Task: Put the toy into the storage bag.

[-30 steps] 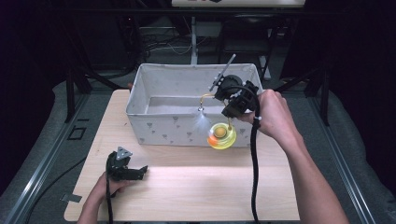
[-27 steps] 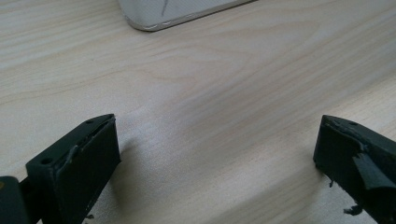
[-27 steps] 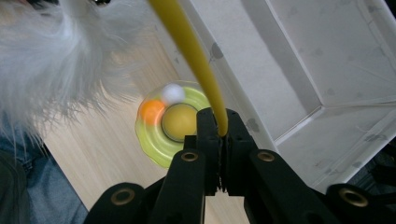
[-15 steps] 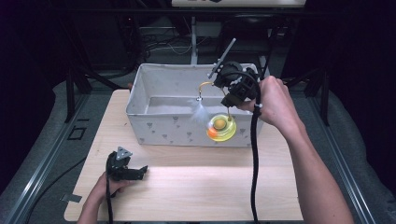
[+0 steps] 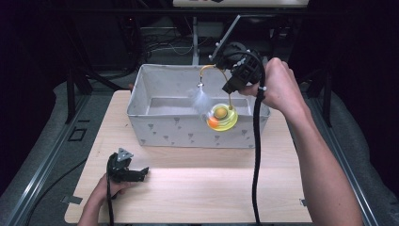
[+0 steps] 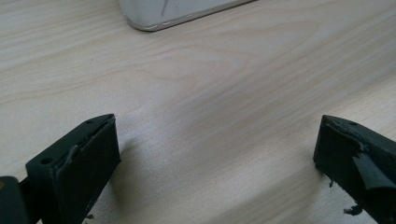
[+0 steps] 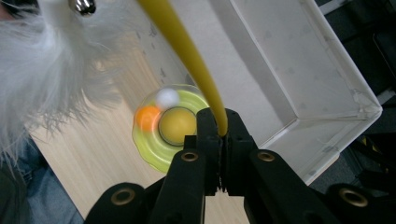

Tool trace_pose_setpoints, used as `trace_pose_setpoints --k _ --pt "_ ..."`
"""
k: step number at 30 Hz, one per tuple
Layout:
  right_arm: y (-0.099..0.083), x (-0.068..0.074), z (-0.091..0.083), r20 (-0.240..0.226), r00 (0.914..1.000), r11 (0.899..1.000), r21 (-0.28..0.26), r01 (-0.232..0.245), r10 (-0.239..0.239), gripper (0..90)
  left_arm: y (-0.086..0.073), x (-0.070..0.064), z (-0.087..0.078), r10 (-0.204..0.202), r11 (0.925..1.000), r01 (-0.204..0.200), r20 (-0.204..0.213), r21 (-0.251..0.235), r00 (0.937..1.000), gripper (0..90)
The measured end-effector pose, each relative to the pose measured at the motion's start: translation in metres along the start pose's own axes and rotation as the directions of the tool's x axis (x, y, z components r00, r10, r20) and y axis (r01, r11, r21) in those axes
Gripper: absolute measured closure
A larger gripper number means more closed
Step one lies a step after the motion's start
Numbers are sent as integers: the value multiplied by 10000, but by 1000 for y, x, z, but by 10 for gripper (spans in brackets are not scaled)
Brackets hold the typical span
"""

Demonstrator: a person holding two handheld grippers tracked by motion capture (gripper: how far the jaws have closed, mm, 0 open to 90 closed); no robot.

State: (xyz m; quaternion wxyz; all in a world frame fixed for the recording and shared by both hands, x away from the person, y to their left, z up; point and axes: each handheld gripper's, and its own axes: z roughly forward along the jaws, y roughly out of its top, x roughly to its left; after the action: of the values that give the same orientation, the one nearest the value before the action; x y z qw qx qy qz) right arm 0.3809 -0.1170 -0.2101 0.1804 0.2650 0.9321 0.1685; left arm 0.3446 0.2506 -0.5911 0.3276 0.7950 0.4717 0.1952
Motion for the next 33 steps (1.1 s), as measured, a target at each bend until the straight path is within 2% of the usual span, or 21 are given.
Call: trace_pose_setpoints --k 7,17,25,33 --pt "7 -12 -4 220 9995 9997 128 -211 208 887 0 0 0 0 10000 0 -3 -3 10000 3" --pt "17 -33 -3 407 9963 9971 3 -763 762 887 0 0 0 4 10000 -4 12 4 10000 3" --pt "24 -49 4 630 9920 9939 89 -1104 1096 887 0 0 0 -5 10000 5 10 -7 10000 2" --pt "22 -68 16 689 9847 9870 36 -1605 1599 887 0 0 0 -6 10000 6 11 -10 10000 3"
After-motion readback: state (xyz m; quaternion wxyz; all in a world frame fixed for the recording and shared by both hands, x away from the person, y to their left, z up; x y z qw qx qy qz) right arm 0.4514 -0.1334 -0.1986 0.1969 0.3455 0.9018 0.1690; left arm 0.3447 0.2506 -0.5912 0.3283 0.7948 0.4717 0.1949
